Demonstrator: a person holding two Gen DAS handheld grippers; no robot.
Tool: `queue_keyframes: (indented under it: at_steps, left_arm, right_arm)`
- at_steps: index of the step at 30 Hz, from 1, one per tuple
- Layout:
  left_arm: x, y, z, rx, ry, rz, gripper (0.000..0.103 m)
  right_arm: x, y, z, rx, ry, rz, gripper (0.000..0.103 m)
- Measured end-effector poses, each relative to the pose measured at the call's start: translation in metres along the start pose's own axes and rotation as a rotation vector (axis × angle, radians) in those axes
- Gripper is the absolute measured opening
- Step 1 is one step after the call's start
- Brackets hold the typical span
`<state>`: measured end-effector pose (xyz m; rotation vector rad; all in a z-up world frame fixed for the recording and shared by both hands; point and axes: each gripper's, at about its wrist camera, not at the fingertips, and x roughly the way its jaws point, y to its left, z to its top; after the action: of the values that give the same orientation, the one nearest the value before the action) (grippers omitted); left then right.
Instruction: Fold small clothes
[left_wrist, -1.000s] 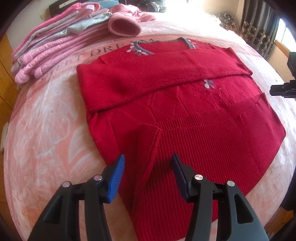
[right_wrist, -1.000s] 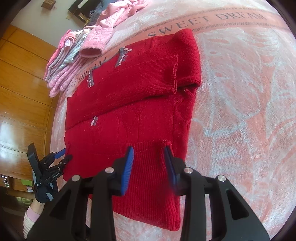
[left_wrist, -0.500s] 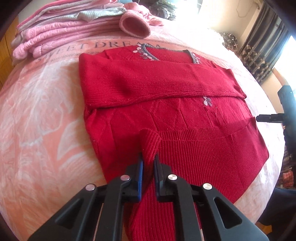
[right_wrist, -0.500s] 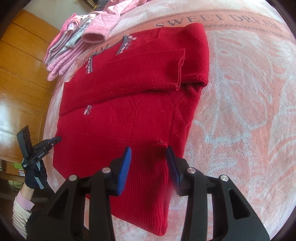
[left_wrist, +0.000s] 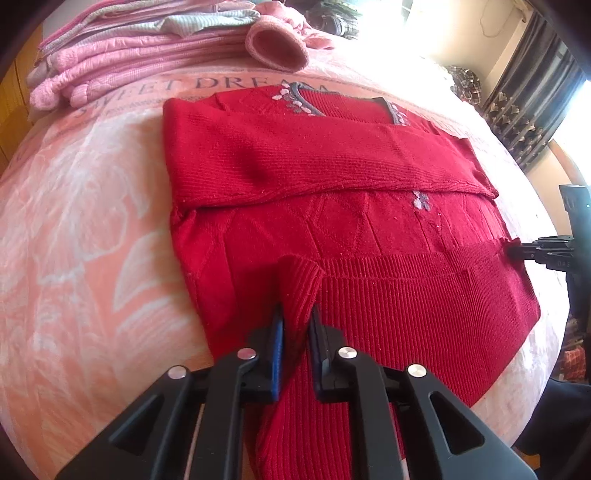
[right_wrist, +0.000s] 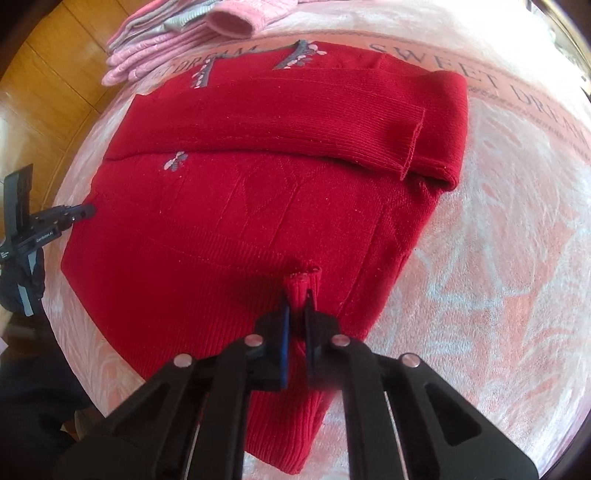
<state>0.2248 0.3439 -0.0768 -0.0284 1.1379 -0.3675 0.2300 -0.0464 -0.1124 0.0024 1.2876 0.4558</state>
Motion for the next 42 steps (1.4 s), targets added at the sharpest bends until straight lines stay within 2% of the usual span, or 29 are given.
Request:
queue_keyframes:
  at_steps: [6,9,14,21,22,25,26,27,28,30,36,38,40,42]
  left_arm:
    - [-0.030,0.007,0.003,-0.068,-0.111,-0.111,0.007]
    - [-0.039,0.008,0.006,-0.075,-0.142,-0.112,0.007]
    - [-0.048,0.013,0.011,-0.111,-0.183,-0.120,0.004]
    - [-0.068,0.021,0.032,-0.157,-0.263,-0.140,0.002]
    - [-0.069,0.021,0.037,-0.153,-0.267,-0.139,0.002]
    - [-0.061,0.024,0.046,-0.133,-0.196,-0.131,0.002]
    - [-0.059,0.026,0.045,-0.129,-0.190,-0.139,0.008]
    - [-0.055,0.027,0.041,-0.125,-0.175,-0.148,0.019]
    - [-0.049,0.027,0.037,-0.117,-0.156,-0.126,0.023]
    - [-0.038,0.024,0.030,-0.076,-0.113,-0.077,0.039]
    - [-0.007,0.011,0.014,0.050,-0.021,0.057,0.055]
    - [0.001,0.008,0.009,0.080,0.005,0.085,0.055]
    - [0.005,0.005,0.004,0.109,0.008,0.095,0.048]
    - [0.003,0.000,0.001,0.144,-0.009,0.100,0.006]
  right_arm:
    - [-0.028,-0.008,-0.004,0.036,-0.079,0.062,0.004]
    - [-0.035,-0.014,-0.005,0.069,-0.101,0.091,0.004]
    - [-0.038,-0.014,-0.002,0.082,-0.101,0.081,0.003]
    - [-0.071,-0.015,0.022,0.130,-0.203,0.144,0.003]
    - [-0.075,-0.013,0.026,0.125,-0.215,0.145,0.003]
    - [-0.073,-0.007,0.032,0.116,-0.210,0.145,0.003]
    - [-0.067,-0.007,0.032,0.118,-0.196,0.150,0.003]
    - [-0.061,-0.006,0.031,0.115,-0.176,0.142,0.003]
    - [-0.054,-0.006,0.029,0.111,-0.157,0.125,0.003]
    - [-0.042,-0.011,0.024,0.122,-0.122,0.111,0.003]
    - [-0.031,-0.022,0.012,0.164,-0.096,0.118,0.003]
    - [-0.030,-0.023,0.010,0.169,-0.097,0.122,0.003]
    - [-0.031,-0.023,0.009,0.166,-0.098,0.119,0.003]
    - [-0.031,-0.023,0.009,0.162,-0.097,0.117,0.003]
